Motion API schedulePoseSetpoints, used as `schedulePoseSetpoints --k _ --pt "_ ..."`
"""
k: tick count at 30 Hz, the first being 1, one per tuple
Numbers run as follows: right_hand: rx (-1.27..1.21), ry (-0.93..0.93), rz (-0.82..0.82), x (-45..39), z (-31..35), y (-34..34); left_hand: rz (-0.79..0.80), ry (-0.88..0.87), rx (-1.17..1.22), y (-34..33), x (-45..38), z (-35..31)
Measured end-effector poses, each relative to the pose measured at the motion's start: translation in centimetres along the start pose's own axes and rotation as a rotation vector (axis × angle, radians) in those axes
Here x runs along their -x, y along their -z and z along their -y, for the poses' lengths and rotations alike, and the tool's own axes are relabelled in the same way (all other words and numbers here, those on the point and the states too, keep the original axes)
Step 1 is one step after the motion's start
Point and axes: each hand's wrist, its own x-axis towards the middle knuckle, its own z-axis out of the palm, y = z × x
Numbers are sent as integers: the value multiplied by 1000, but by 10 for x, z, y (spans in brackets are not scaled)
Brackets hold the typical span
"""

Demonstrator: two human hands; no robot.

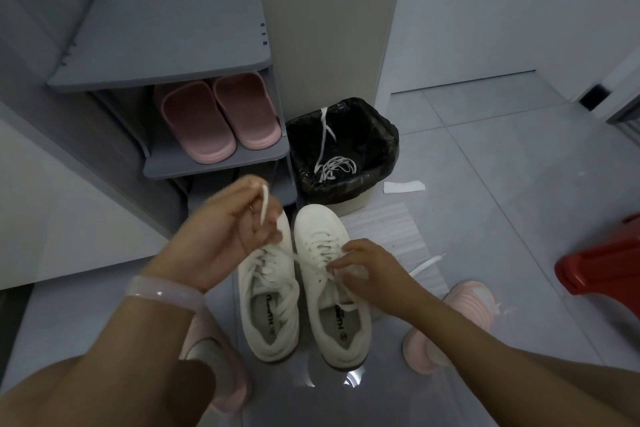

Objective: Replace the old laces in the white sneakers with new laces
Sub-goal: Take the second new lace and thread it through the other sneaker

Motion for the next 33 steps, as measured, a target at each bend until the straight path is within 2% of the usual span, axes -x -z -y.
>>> schedulePoseSetpoints --k 1,3,4,5,6,9,12,15,19,22,24,30,33 --pt "-120 -78 -48 -2 -1 3 -68 60 -243 2 -3 9" --pt "-241 -248 -103 -4 -1 10 -155 131 -906 8 -13 34" --pt "-225 -295 -72 -5 -1 11 -122 137 -1198 11 -16 45" --pt "-197 -318 -16 -6 -1 9 -53 129 -1376 12 -17 57" --pt "-179 -330 30 -6 0 7 29 119 -1448 12 -17 66" --pt "-315 -380 29 -7 5 5 139 -16 -1504 0 -14 86" --pt "-714 -435 -9 -7 8 9 150 -121 -1645 -5 -14 98" --pt "-901 -449 -2 -9 10 13 181 -141 -1673 -3 -17 104" --pt "-1147 -517 -122 -14 4 22 219 -121 -1654 -1 -21 104" --pt "-1228 -516 -40 -12 4 24 262 -82 -1664 2 -21 105" --pt "-1099 -480 36 -10 5 25 270 -72 -1650 4 -21 104" --pt "-281 -287 174 -12 -3 26 308 -50 -1511 3 -21 101" --pt "-29 -186 152 -14 0 25 306 -49 -1509 3 -22 101"
